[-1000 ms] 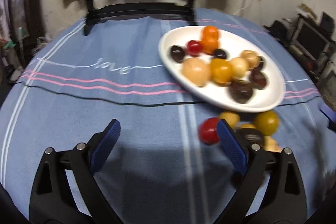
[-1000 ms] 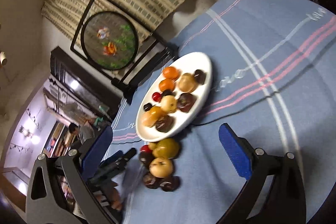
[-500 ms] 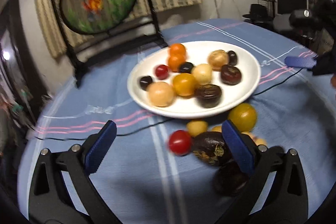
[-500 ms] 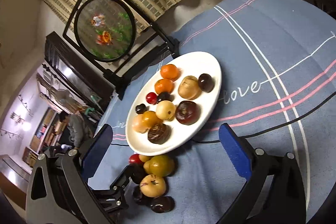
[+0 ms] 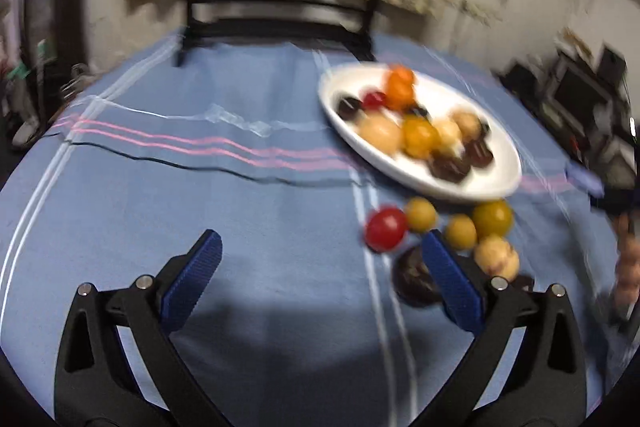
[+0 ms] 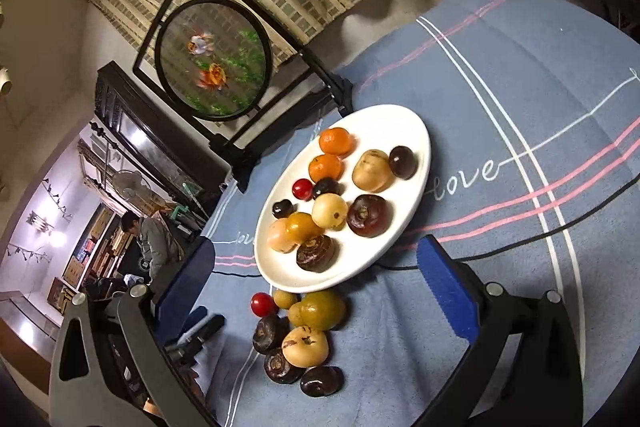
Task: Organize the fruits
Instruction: 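Move both tools back from the plate toward the fruit pile, then grasp a large dark purple fruit with the left tool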
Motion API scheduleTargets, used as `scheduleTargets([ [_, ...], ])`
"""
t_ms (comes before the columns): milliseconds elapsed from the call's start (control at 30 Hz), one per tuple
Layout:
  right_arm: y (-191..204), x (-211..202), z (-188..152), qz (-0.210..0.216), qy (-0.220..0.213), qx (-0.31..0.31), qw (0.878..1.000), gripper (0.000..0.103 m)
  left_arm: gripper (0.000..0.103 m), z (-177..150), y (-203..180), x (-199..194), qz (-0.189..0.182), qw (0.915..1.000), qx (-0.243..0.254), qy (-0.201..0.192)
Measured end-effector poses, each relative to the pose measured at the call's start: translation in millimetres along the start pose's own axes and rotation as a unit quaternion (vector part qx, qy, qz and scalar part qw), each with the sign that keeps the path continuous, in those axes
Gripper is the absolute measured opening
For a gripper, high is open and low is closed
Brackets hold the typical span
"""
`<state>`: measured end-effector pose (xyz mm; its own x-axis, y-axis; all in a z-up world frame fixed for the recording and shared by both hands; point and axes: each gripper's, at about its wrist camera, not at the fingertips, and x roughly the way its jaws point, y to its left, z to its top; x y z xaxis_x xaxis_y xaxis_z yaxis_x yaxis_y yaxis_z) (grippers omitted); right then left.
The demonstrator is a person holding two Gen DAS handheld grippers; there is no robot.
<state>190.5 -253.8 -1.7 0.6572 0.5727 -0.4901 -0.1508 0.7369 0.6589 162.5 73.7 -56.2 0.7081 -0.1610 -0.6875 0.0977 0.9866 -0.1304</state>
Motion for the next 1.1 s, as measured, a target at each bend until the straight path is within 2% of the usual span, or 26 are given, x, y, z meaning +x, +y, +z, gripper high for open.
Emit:
scheduleTargets([
  [100,-3.5,1.1,0.0,-0.010,-0.001,0.008,1.000,0.102,0.101,-4.9,-26.5,10.6,0.023,0.9977,0.062,0.017],
  [200,-5.7,3.5,0.6,-0.009,0.006,0.015,1.000,0.102,0.101,-9.0,-43.8,13.4,0.001,0.9960,0.088,0.019],
  [267,-6.0,4.9,-0.3,-0.008,0.011,0.018,1.000,0.102,0.101,-9.1,-52.7,21.4,0.009,0.9941,0.105,0.025],
  [333,-6.4,5.7,-0.8,-0.008,0.014,0.020,1.000,0.102,0.101,-6.1,-55.3,31.3,0.026,0.9928,0.109,0.040],
  [467,-7.1,6.4,0.5,-0.008,0.017,0.024,1.000,0.102,0.101,-1.3,-42.3,43.8,0.010,0.9944,0.079,0.069],
  [500,-7.0,6.9,0.2,-0.008,0.019,0.024,0.999,0.102,0.101,-1.3,-38.5,46.2,0.023,0.9936,0.079,0.077],
  [567,-7.5,7.8,-0.7,-0.009,0.022,0.025,0.999,0.102,0.101,-5.8,-35.0,45.5,0.093,0.9874,0.105,0.073],
  [667,-7.7,7.0,-0.3,-0.007,0.021,0.026,0.999,0.102,0.101,-7.5,-14.6,31.4,0.139,0.9851,0.082,0.058],
  [767,-5.3,4.7,-0.1,-0.001,0.017,0.023,1.000,0.102,0.101,-5.9,-6.6,22.1,0.091,0.9931,0.059,0.045],
  [867,-4.2,5.6,-0.8,0.000,0.020,0.023,1.000,0.102,0.101,-6.6,-15.1,25.0,0.103,0.9904,0.084,0.039],
  [1100,-2.5,7.4,-1.4,0.008,0.024,0.020,0.999,0.102,0.100,-3.9,-19.1,21.0,0.082,0.9933,0.078,0.022],
])
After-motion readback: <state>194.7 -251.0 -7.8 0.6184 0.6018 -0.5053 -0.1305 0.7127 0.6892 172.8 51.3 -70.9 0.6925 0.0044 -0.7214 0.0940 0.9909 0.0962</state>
